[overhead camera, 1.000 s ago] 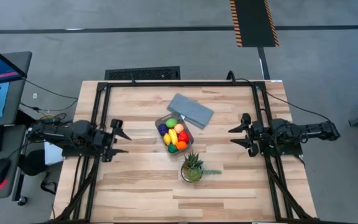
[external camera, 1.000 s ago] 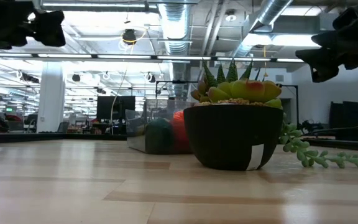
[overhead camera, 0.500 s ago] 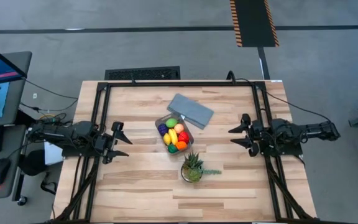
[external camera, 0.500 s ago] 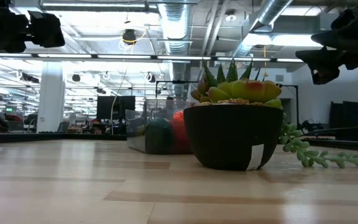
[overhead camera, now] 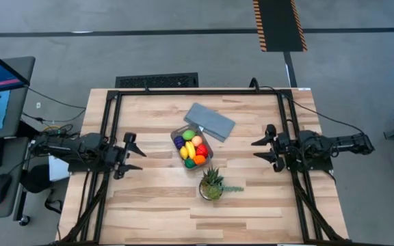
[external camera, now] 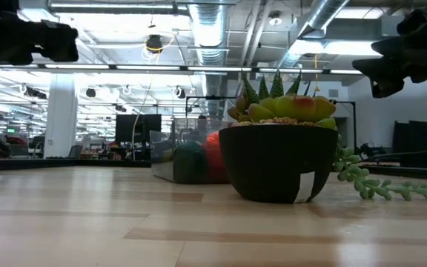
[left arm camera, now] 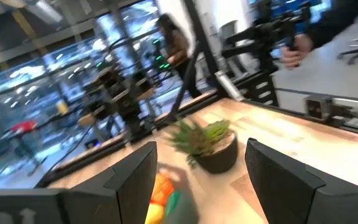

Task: Pick and placing Produce into tupperware
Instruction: Return to Home Position

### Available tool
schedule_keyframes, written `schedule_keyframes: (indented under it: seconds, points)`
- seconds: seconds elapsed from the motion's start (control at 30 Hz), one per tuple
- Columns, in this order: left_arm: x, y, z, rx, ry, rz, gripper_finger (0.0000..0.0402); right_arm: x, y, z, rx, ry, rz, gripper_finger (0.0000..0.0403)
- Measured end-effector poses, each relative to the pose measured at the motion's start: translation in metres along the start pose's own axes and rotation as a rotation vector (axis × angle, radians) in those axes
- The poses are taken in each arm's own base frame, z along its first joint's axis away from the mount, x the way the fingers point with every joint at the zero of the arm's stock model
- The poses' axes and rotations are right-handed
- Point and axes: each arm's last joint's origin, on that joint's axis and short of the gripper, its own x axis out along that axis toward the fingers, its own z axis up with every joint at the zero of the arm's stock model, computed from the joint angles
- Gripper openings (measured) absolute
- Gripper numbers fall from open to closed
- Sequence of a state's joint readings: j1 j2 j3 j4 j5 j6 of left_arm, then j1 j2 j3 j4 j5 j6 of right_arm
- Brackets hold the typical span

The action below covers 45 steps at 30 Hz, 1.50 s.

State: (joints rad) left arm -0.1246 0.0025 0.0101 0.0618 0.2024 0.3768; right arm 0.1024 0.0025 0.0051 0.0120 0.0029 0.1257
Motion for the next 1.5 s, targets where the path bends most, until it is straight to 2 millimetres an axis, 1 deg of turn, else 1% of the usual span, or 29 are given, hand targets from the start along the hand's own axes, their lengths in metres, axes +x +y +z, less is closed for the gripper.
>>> schedule_keyframes:
  seconds: [0.13, 0.6, 0.73, 1.13, 1.3, 1.5]
  points:
    - [-0.0001, 0.0021, -0.0012, -0.021, 0.033, 0.076, 0.0234, 0.0000, 0.0000, 0.0000, -0.004, 0.000, 0.000, 0.0230]
    - [0.0016, 0.0019, -0.0053, -0.034, 0.086, 0.092, 0.0234, 0.0000, 0.0002, -0.0001, -0.003, 0.001, 0.004, 0.0230]
    - [0.0014, 0.0038, -0.0086, -0.104, 0.140, 0.185, 0.0234, 0.0000, -0.0001, 0.0000, 0.012, 0.001, 0.000, 0.0230]
    - [0.0012, 0.0045, -0.0084, -0.147, 0.138, 0.207, 0.0234, 0.0003, -0.0006, -0.0004, 0.009, 0.006, -0.005, 0.0230]
    - [0.0013, 0.0042, -0.0084, -0.187, 0.133, 0.201, 0.0234, 0.0003, -0.0005, -0.0004, 0.040, 0.005, -0.004, 0.0230]
    - [0.0008, 0.0067, -0.0081, -0.267, 0.131, 0.285, 0.0234, 0.0003, -0.0005, -0.0004, 0.032, 0.005, -0.004, 0.0230]
